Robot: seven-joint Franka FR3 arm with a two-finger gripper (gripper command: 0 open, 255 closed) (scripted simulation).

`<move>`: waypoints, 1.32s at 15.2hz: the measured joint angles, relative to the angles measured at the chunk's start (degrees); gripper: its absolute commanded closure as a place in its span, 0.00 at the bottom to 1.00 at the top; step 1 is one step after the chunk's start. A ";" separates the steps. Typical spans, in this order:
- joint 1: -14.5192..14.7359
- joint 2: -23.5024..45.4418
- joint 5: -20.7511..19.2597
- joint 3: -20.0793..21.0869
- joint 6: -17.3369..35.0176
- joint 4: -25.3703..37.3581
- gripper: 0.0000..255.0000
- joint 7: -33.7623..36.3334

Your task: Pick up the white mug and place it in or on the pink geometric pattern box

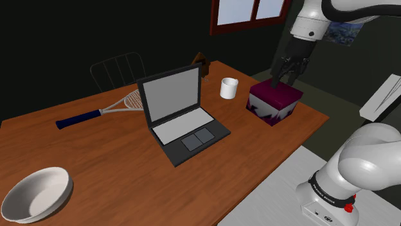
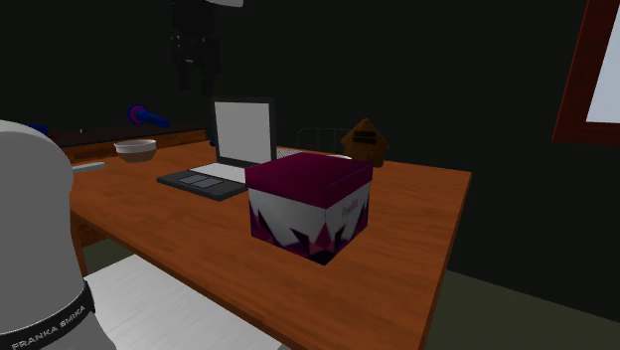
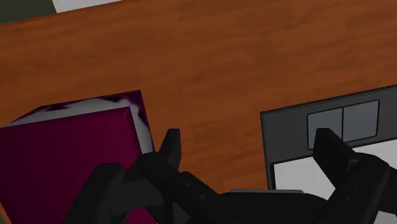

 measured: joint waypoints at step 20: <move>-1.20 36.19 -3.75 -1.04 27.00 12.72 0.00 -2.62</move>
